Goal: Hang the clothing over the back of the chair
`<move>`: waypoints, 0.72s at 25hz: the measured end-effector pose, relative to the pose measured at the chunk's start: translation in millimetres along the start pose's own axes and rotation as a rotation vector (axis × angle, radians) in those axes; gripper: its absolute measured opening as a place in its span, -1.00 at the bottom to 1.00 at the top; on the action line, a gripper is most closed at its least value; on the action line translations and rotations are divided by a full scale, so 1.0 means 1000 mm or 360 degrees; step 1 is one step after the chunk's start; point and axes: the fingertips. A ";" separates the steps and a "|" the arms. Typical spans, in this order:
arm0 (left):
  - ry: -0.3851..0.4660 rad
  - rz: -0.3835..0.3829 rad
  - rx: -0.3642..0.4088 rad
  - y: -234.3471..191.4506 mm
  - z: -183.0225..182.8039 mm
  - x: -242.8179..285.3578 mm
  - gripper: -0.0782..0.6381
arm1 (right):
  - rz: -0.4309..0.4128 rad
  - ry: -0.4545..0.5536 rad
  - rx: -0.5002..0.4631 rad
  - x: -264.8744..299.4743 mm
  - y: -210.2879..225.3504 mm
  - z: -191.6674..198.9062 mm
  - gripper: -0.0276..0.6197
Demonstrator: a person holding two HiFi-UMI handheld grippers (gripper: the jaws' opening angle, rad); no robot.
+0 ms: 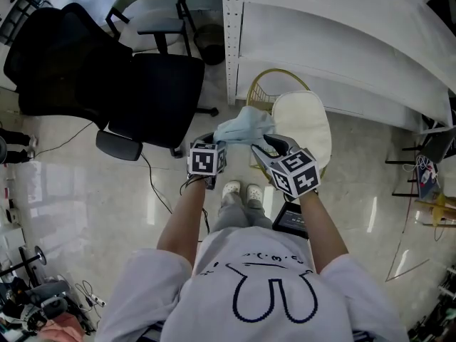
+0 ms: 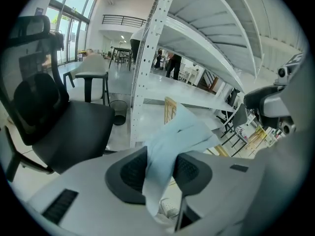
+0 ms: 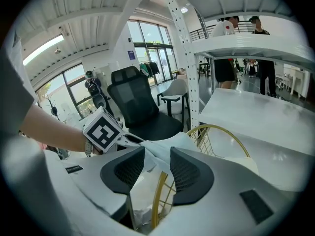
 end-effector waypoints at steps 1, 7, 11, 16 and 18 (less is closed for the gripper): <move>-0.0009 0.0007 -0.0002 0.000 0.001 0.001 -0.37 | 0.0006 0.0001 -0.0001 0.000 0.001 0.000 -0.45; -0.0032 0.0042 0.0006 0.003 0.001 0.002 -0.15 | 0.0037 0.0000 -0.0024 0.000 0.006 -0.004 -0.45; 0.0003 0.0059 0.0038 0.007 -0.010 -0.004 -0.15 | 0.0055 0.0023 -0.0044 -0.002 0.007 -0.011 -0.45; 0.0063 0.0046 0.0080 0.012 -0.027 -0.015 -0.15 | 0.0078 0.0077 -0.0080 -0.009 0.010 -0.027 -0.45; 0.0096 0.0048 0.0083 0.015 -0.034 -0.021 -0.15 | 0.0085 0.0096 -0.0100 -0.012 0.011 -0.034 -0.45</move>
Point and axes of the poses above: the fingertips, and each gripper's own axes: x forward along the fingers, y to its right, z out of its underside, and after that the axes turned 7 degrees about -z, right-handed
